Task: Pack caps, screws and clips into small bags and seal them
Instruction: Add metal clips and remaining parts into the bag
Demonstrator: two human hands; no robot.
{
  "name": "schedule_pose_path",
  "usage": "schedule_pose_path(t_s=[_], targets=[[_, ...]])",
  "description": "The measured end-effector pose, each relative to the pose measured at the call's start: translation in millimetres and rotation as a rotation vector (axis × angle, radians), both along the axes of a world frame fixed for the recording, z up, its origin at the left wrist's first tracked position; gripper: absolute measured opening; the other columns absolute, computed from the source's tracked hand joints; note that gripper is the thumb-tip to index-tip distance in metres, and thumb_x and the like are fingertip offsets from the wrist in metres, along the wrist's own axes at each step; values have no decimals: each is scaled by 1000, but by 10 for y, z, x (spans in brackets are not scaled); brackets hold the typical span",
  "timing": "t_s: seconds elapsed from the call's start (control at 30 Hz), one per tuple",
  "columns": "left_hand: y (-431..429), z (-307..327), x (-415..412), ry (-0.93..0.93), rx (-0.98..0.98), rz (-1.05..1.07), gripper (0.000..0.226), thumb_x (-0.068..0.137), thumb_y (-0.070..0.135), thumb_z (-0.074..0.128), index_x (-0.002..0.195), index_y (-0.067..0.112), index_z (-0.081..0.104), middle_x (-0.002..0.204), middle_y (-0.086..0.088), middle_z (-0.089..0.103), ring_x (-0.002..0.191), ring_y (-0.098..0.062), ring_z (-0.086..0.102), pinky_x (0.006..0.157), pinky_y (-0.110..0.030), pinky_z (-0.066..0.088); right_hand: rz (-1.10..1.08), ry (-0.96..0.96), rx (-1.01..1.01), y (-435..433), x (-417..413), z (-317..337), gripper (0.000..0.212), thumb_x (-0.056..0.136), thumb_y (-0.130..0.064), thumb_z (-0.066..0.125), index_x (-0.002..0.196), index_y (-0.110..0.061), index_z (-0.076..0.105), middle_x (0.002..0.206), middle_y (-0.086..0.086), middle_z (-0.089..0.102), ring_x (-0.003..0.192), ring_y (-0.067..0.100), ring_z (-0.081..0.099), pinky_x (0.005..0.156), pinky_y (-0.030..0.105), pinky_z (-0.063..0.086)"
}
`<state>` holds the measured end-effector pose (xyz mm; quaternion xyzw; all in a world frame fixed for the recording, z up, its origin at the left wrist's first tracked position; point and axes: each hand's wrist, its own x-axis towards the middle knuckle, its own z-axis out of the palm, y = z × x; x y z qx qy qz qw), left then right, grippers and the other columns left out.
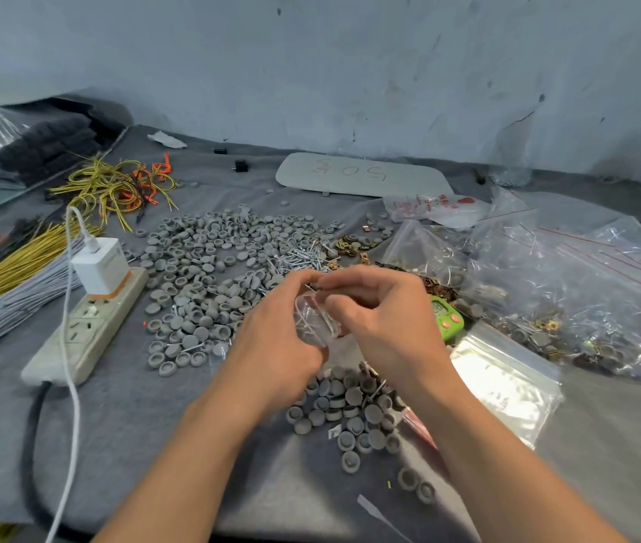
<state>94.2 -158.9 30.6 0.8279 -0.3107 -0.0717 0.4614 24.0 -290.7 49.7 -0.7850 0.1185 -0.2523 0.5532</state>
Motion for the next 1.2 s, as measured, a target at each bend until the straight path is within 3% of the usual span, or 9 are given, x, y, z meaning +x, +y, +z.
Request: schedule_pose_path(t_s=[0.1,0.23,0.3,0.4,0.77,0.9,0.97,1.07,1.2], targets=[[37,-14,15,1,-50,3,80,79,6,81,133,54,45,113,23,58,78,13,62,51,-10,47,-165,19,-19,-183,-25,28,23,86,-2,76,87,-25,82,79,-12,79,78,3,76,71,20,60],[68,-28,27,1,-64,17,79,80,6,81,132,55,45,111,21,57,52,5,59,44,-15,45,-296,363,-482,-435,-108,-3,22,87,-11,78,83,-33,81,76,-23,72,75,-1,69,86,24,60],[71,-25,28,2,-58,22,79,80,6,82,131,55,45,111,20,57,49,4,59,44,-15,45,-264,525,-656,-474,-124,-52,19,87,-18,76,78,-34,80,80,-20,71,88,12,68,100,40,51],[59,-13,19,-9,-44,22,80,79,9,83,130,57,44,109,23,56,60,8,62,47,-12,46,-242,645,-854,-472,-119,-131,12,88,-31,71,81,-34,79,86,-13,74,95,22,64,90,38,32],[18,-43,19,-10,-8,10,83,80,4,79,133,56,41,126,18,55,43,1,55,45,-14,46,-75,672,-938,-451,-128,-137,17,88,-19,64,81,-31,74,82,-7,72,87,20,60,82,37,22],[11,-44,22,-23,14,21,83,81,5,80,133,56,41,129,17,55,40,1,53,44,-12,44,-163,572,-740,-443,-130,-134,19,93,-17,66,79,-30,71,81,-8,72,89,23,63,90,36,43],[5,-41,17,-25,24,19,83,80,5,79,133,56,41,127,17,56,41,1,53,43,-13,43,-175,428,-491,-434,-142,-101,20,96,-17,67,81,-29,66,78,-10,73,81,15,68,79,34,53],[-8,-20,-4,-40,53,17,84,79,6,80,133,57,41,122,19,58,53,5,60,46,-12,43,-65,259,-109,-372,-160,-18,14,97,-10,67,87,-22,66,79,-8,79,59,4,64,61,21,48],[-29,16,-29,-59,87,28,86,76,8,81,132,60,40,116,20,61,65,8,63,48,-13,43,93,140,130,-285,-170,20,20,87,7,69,86,-12,73,78,7,79,64,20,67,65,23,53]])
